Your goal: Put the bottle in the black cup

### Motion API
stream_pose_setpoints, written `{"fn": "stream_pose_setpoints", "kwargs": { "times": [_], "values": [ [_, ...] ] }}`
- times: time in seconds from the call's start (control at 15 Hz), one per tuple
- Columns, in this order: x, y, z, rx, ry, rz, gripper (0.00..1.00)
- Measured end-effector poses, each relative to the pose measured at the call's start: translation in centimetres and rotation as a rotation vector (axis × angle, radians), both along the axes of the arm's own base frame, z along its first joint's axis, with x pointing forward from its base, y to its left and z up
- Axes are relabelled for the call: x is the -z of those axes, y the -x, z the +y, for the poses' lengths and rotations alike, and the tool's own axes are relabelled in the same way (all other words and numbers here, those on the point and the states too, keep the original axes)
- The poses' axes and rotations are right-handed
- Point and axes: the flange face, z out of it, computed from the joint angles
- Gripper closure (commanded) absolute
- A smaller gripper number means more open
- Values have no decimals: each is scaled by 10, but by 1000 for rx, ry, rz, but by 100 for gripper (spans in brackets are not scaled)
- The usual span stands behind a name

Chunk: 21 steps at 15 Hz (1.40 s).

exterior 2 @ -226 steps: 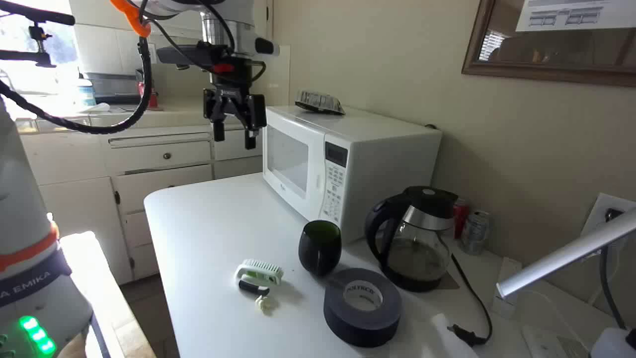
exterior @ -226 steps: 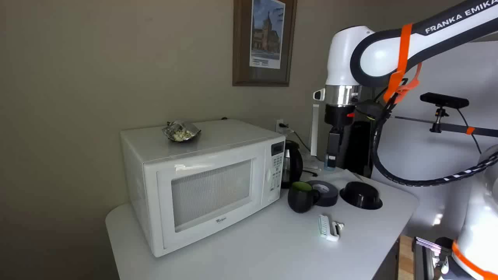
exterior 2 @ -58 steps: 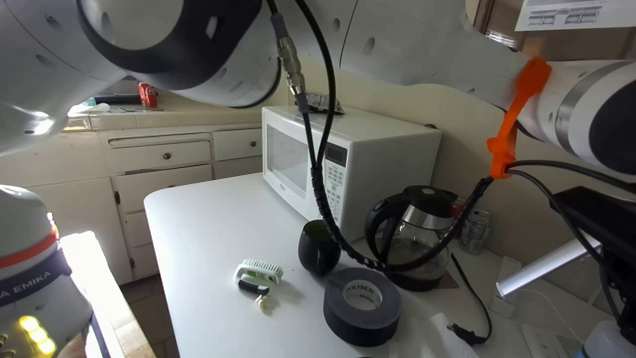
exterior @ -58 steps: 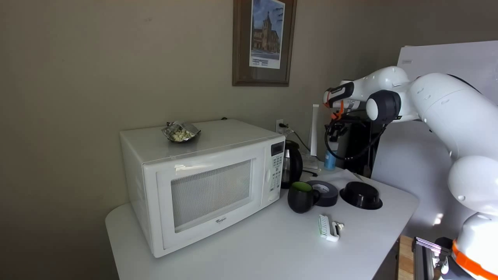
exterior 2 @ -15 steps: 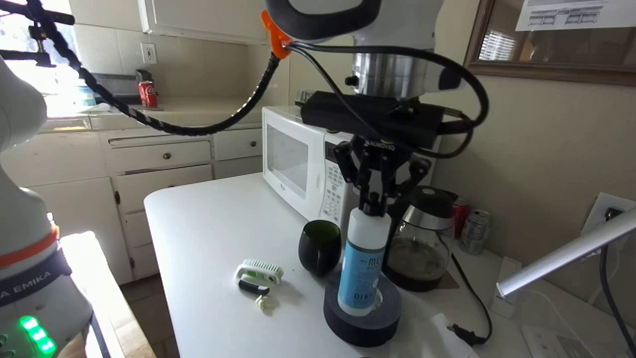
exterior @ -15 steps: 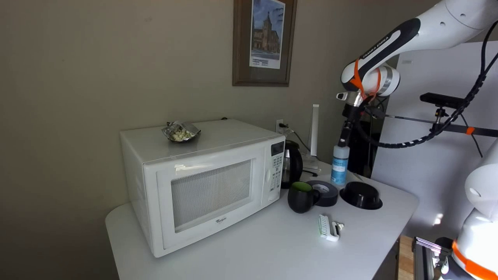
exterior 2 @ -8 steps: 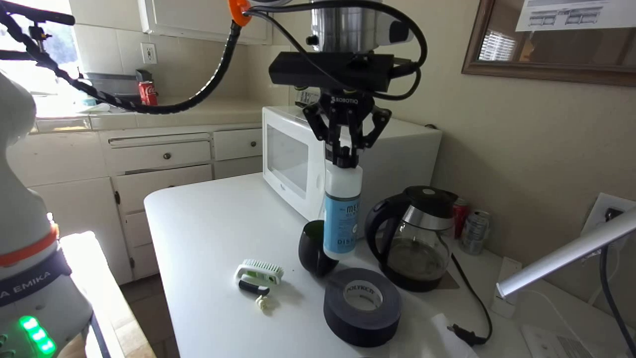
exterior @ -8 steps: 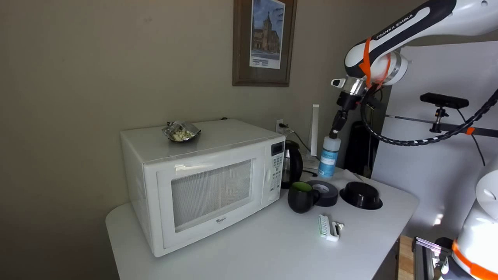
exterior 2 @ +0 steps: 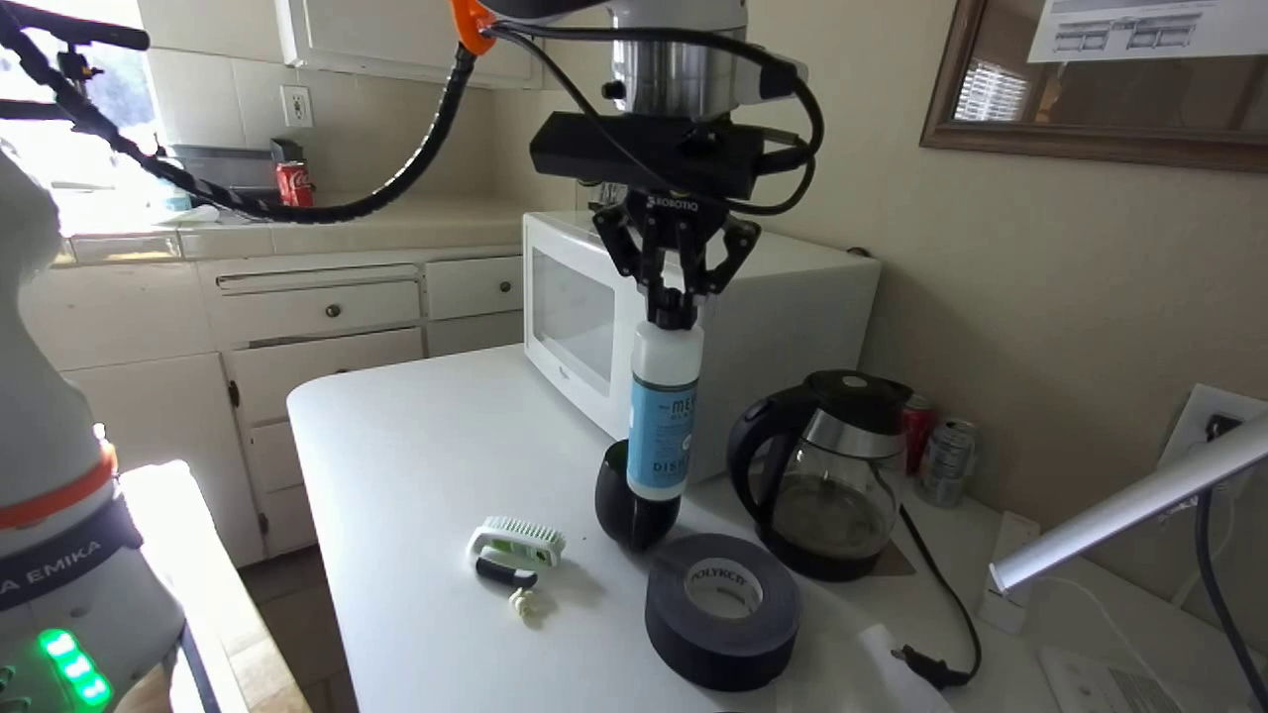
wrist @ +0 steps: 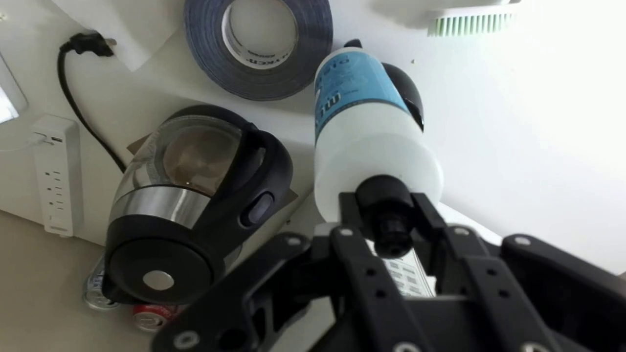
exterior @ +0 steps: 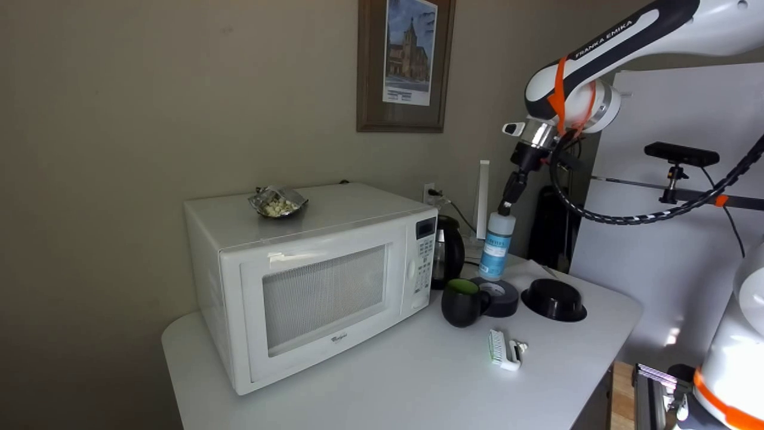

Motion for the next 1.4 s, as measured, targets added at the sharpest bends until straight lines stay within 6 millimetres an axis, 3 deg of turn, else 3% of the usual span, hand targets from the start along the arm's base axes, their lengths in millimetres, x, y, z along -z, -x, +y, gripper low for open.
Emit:
{"fn": "stream_pose_setpoints", "kwargs": {
  "times": [0.53,1.4],
  "values": [
    [-1,-23,37,-43,-42,-36,93],
    [18,-30,32,-3,-56,-22,93]
  ]
}}
